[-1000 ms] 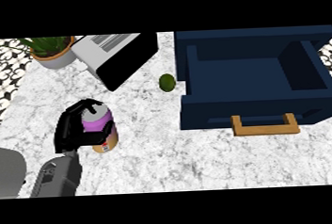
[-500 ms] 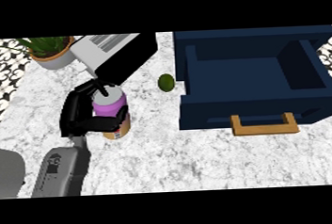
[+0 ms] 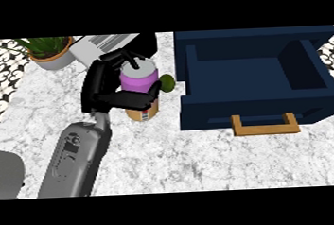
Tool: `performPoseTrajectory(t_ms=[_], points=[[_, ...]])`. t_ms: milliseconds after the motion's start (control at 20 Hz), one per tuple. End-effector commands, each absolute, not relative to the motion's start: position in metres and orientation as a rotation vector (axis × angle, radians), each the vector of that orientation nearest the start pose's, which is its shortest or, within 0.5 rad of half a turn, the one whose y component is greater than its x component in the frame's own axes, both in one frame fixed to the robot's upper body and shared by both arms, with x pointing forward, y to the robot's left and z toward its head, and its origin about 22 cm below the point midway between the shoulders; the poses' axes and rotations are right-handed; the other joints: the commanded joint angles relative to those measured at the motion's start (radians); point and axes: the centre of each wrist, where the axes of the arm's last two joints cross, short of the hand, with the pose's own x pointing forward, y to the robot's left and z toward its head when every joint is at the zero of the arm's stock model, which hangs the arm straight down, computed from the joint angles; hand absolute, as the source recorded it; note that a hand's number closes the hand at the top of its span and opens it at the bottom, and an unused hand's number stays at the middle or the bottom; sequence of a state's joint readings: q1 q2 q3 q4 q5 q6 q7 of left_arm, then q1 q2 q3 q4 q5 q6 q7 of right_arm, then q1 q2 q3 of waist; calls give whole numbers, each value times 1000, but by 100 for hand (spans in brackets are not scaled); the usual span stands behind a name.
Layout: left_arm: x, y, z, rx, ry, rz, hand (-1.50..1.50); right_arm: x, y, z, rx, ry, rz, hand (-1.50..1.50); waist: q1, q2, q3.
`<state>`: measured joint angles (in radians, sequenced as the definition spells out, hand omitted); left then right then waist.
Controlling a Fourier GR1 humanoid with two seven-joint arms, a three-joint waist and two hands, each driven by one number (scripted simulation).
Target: Pick up the can, place it into the drawer and close the drawer
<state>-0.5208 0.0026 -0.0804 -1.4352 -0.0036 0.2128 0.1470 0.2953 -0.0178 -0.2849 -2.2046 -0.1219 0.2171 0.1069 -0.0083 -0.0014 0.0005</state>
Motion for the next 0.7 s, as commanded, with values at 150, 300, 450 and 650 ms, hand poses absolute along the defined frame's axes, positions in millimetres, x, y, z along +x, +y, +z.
performPoseTrajectory(t_ms=[150, 300, 450, 650], points=[[357, 89, 151, -31, -1829, -144, 150, 146, -309, 111, -187, -1830, -41, -150, -6, 2, 0], [358, 62, 187, -39, -1831, -161, 150, 135, -308, 108, -191, -1843, -44, -150, -12, 1, 0], [370, 45, 196, -53, -1821, -141, 150, 135, -303, 96, -187, -1836, -26, -150, -17, 3, 0], [378, 22, 216, -30, -1810, -171, 150, 142, -296, 93, -185, -1841, -30, -150, -20, 4, 0]])
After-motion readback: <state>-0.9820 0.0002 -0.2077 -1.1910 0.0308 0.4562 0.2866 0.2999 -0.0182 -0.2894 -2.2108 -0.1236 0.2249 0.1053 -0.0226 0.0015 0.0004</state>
